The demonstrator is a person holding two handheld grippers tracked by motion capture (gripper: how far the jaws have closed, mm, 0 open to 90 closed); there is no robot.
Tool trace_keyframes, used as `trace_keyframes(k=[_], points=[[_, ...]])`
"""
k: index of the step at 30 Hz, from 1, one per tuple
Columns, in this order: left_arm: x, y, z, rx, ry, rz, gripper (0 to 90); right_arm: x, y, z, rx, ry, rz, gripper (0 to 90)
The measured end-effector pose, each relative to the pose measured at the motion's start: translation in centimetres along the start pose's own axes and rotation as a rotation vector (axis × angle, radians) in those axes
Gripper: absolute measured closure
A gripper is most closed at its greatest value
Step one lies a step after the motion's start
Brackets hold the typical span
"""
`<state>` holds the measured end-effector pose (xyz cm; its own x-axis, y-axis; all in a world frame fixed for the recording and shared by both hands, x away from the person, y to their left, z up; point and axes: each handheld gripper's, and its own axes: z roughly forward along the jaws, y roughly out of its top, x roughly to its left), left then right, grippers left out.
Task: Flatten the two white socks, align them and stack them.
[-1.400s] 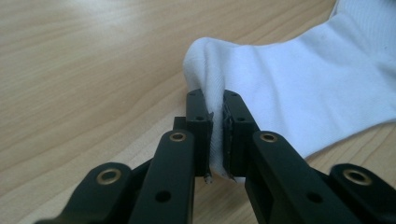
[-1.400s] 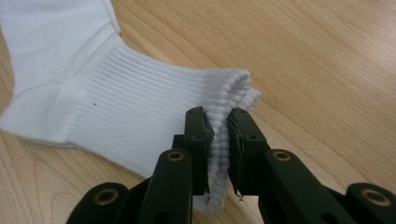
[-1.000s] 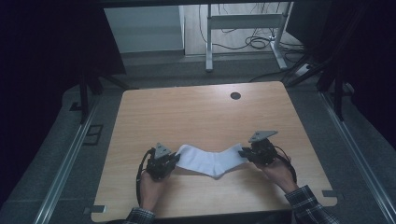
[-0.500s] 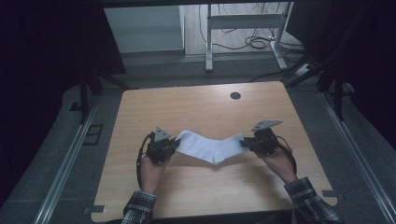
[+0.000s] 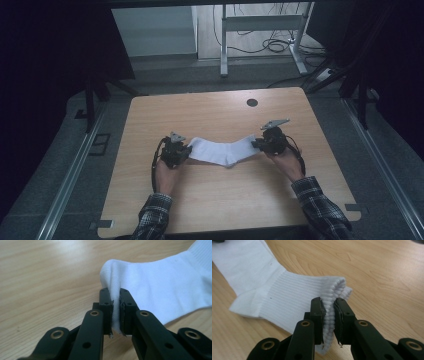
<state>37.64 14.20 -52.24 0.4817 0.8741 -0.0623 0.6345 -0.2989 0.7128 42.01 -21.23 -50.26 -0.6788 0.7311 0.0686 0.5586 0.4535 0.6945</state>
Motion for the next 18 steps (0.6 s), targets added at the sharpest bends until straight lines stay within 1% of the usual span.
trace_keyframes(k=[3, 4, 6, 8, 10, 11, 16, 18], points=[[-0.2, -0.5, 0.8, 0.022, 0.017, 0.015, 81.2, -0.2, -0.6, 0.8, 0.015, -0.004, -0.005, 75.9], [-0.3, -0.7, 1.1, 0.03, 0.024, 0.026, 80.4, -0.3, -0.7, 1.0, 0.021, -0.006, -0.01, 75.4], [-0.3, -1.0, 1.2, 0.019, 0.035, 0.027, 75.7, -0.3, -1.2, 1.3, 0.031, -0.013, -0.012, 73.6], [-0.2, -1.1, 1.2, 0.012, 0.037, 0.005, 71.0, -0.6, -1.5, 1.6, 0.035, -0.007, 0.004, 70.2], [0.2, -1.1, 1.2, 0.017, 0.03, -0.013, 64.2, -0.8, -1.5, 1.6, 0.037, -0.002, 0.018, 66.9], [0.3, -1.1, 1.2, 0.02, 0.026, -0.023, 62.5, -0.8, -1.5, 1.6, 0.037, -0.003, 0.017, 65.0], [0.7, -1.1, 1.0, 0.019, 0.049, -0.033, 50.1, -1.0, -1.6, 1.6, 0.03, -0.011, 0.027, 55.4], [0.8, -1.1, 0.9, 0.01, 0.047, -0.04, 47.8, -1.1, -1.6, 1.5, 0.027, -0.013, 0.02, 50.9]])
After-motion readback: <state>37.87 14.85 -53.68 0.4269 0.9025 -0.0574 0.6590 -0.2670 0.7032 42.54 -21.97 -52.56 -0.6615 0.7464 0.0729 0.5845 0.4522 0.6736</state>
